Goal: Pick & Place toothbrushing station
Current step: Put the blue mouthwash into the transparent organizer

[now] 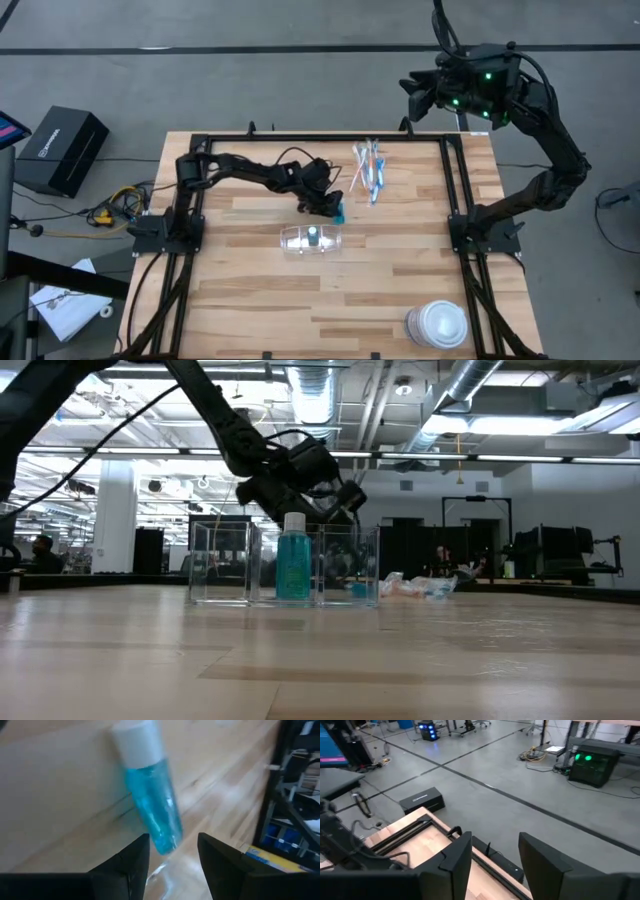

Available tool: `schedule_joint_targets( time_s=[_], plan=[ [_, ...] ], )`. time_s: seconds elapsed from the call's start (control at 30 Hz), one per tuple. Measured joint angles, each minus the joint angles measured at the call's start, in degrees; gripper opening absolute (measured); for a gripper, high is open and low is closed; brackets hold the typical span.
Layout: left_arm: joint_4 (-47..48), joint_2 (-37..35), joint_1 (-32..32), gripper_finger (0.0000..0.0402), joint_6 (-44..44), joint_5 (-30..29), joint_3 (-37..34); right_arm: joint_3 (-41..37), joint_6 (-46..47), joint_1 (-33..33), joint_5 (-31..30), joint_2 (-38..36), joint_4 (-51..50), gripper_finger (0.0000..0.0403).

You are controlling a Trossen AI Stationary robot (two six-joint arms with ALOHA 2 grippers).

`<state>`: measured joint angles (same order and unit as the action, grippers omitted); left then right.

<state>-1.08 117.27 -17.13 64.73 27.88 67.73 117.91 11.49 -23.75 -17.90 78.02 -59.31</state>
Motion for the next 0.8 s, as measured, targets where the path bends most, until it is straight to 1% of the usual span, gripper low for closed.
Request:
schedule_joint_targets(
  time_s=[0.2, 0.4, 0.63, 0.73, 0.8],
  plan=[
    [-0.01, 2.74, -0.03, 0.0161, 1.12, -0.31, 3.44, 0.0, -0.07, 0.02, 0.31, 0.0, -0.02, 0.0151],
    [-0.62, 4.9, 0.31, 0.0161, 3.02, 2.32, 3.85, 0.0, -1.01, 0.02, 1.37, 0.0, -0.02, 0.0154],
    [-0.65, 4.18, 0.18, 0.0161, 3.14, -1.12, 3.6, 0.0, -1.48, 0.02, 1.67, 0.0, 0.86, 0.0155],
    [-0.69, 4.16, -0.31, 0.0161, 3.71, -1.77, 3.6, 0.0, -1.55, 0.01, 3.05, 0.0, 2.45, 0.0155],
    [-0.82, 4.12, -0.37, 0.0161, 4.25, -3.66, 3.6, 0.0, -1.55, 0.0, 3.54, 0.0, 3.22, 0.0156]
  ],
)
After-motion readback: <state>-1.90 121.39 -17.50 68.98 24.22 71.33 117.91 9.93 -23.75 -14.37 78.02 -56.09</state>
